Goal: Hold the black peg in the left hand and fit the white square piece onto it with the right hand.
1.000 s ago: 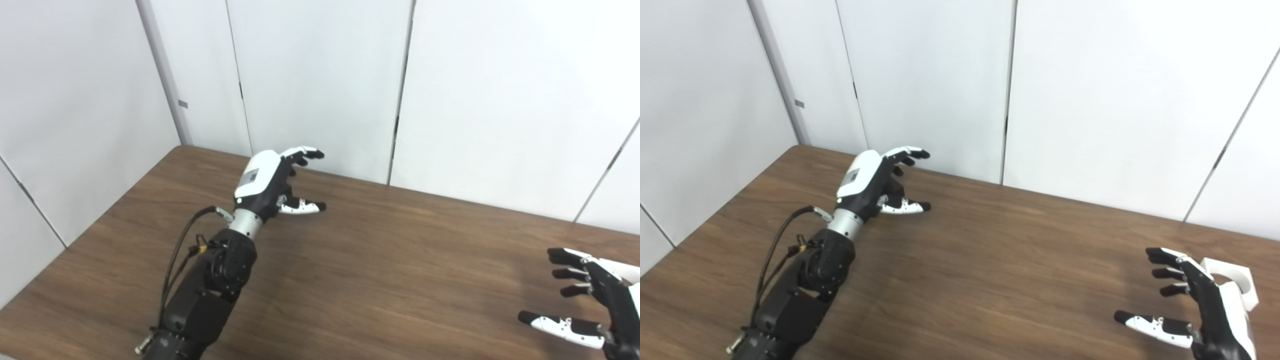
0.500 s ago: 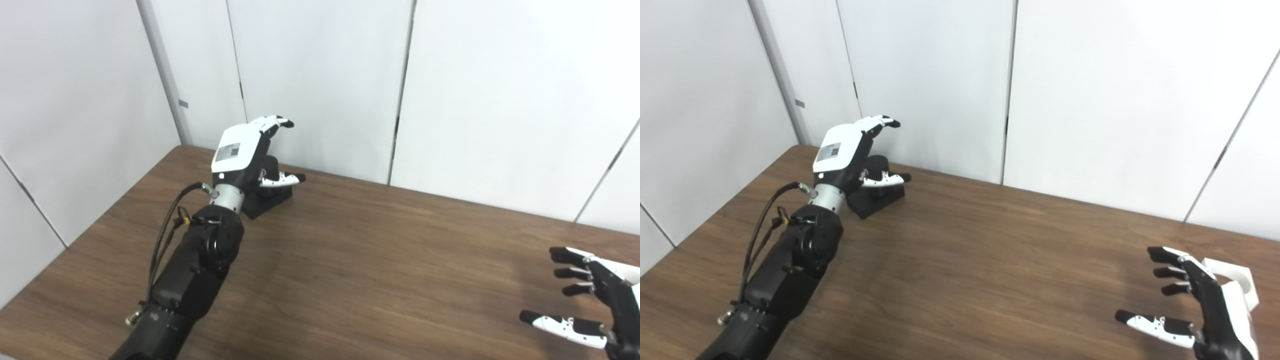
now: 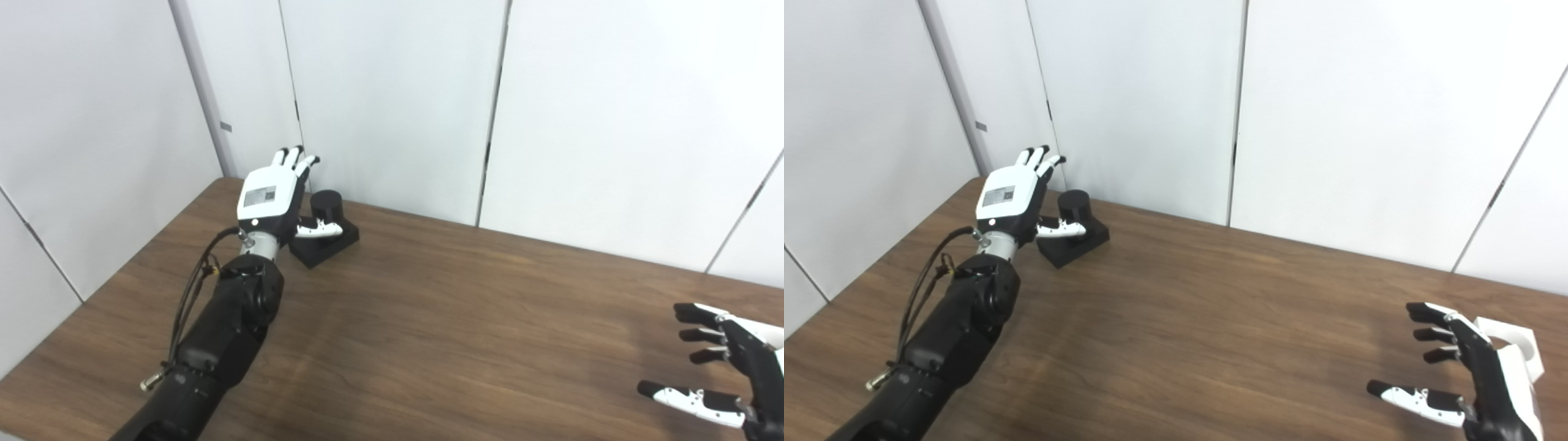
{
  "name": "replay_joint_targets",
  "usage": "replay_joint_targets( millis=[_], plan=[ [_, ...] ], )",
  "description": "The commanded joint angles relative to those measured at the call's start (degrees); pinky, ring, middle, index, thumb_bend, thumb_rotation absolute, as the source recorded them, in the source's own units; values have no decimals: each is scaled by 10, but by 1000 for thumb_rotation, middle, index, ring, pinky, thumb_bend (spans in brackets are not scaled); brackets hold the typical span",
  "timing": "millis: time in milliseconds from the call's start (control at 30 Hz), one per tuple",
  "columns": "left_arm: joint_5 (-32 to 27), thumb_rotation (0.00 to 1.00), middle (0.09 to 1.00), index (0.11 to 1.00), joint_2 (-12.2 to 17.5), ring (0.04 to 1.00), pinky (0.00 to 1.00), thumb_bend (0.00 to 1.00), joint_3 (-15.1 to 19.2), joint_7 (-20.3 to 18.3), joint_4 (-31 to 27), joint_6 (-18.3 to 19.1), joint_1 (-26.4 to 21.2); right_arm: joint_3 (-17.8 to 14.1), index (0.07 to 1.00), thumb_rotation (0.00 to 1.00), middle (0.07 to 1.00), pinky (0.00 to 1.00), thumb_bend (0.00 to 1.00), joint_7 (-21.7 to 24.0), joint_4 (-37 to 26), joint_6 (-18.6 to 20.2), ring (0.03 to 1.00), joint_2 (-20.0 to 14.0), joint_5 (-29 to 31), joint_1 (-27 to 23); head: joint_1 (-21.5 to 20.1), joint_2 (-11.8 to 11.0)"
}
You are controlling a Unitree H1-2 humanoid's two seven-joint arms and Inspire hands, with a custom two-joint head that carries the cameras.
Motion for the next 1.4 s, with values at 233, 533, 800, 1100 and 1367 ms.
replay_joint_targets(
  millis=[233, 533, 800, 1100, 1367],
  plan=[
    [18, 690, 1000, 877, 36, 1000, 941, 1000, -21, -13, 29, 59, -48, -3, 720, 0, 736, 531, 651, 0, -27, 5, 672, -3, 0, -14, -2, 2],
    [0, 722, 1000, 818, 37, 1000, 966, 1000, -26, -43, 41, 82, -50, -2, 719, 0, 734, 530, 647, 0, -34, 8, 668, -3, 0, -13, -4, 5],
    [-9, 763, 1000, 766, 38, 1000, 972, 1000, -39, -78, 39, 94, -54, -4, 716, 0, 729, 523, 643, -2, -36, 7, 665, -2, 1, -11, -5, 10],
    [-16, 738, 1000, 752, 35, 1000, 983, 1000, -55, -102, 45, 91, -58, -4, 718, 0, 734, 532, 641, 2, -44, 13, 672, -3, 2, -10, -8, 14],
    [-23, 710, 1000, 761, 29, 1000, 986, 1000, -62, -107, 56, 100, -58, -4, 716, 0, 733, 533, 638, 4, -55, 27, 671, -3, 1, -9, -10, 17]
  ],
)
